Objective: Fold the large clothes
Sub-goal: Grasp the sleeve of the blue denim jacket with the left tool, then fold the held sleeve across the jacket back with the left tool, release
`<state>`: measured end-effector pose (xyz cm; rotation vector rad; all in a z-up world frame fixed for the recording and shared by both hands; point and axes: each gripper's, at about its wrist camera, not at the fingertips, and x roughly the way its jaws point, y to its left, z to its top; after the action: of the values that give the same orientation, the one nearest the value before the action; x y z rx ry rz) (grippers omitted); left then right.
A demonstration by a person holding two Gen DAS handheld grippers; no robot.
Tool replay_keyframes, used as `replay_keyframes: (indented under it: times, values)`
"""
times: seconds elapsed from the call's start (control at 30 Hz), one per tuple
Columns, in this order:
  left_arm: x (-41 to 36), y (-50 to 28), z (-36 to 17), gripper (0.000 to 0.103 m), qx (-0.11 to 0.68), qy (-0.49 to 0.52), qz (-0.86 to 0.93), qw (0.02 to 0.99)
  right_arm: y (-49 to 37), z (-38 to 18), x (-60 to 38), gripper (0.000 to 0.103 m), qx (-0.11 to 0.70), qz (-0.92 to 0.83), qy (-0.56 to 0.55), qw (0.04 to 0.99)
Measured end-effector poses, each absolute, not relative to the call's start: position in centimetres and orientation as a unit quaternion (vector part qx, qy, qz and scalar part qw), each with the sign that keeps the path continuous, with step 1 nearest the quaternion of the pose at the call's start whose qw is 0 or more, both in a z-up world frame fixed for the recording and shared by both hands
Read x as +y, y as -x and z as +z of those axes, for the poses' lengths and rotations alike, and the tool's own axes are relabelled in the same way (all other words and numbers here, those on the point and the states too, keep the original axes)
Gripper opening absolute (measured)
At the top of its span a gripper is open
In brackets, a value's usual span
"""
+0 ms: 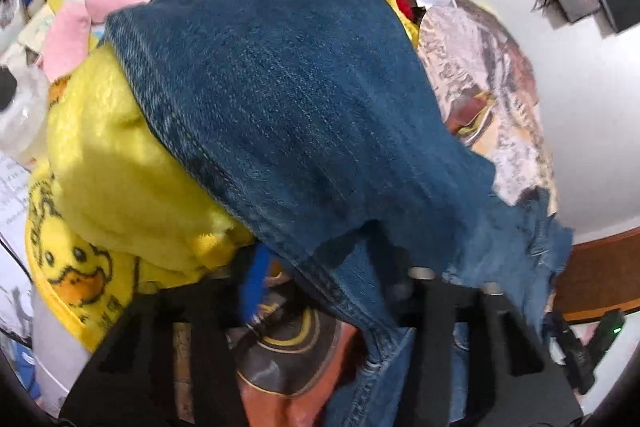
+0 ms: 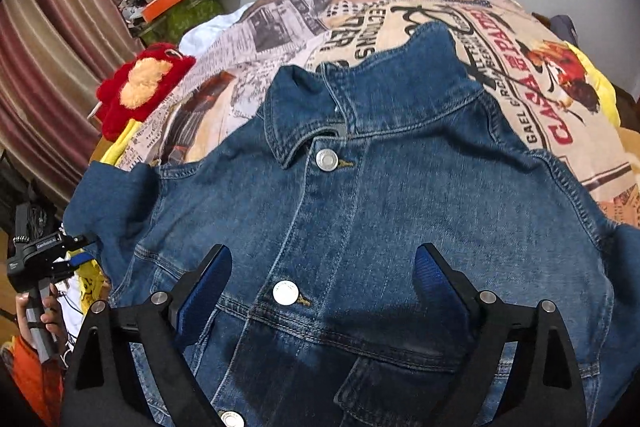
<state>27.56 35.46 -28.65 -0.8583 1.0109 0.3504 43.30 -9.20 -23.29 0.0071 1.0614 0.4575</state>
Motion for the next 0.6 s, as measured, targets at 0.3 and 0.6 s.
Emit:
replay_keyframes:
  times: [0.3,0.6]
  values:
    - [29.1,-29.0,-20.1,0.006,0.423,0.163,0.202,0.868,-42.5,-22.2,-10.0,0.092,0.503,0.218,-0.007,0.837]
    - [22.0,-31.5,-15.9,0.005,0.396,0.117,0.125,0.902,-40.7,-18.1,-12.2,0.092,0.471,0.225,-0.017,0.853]
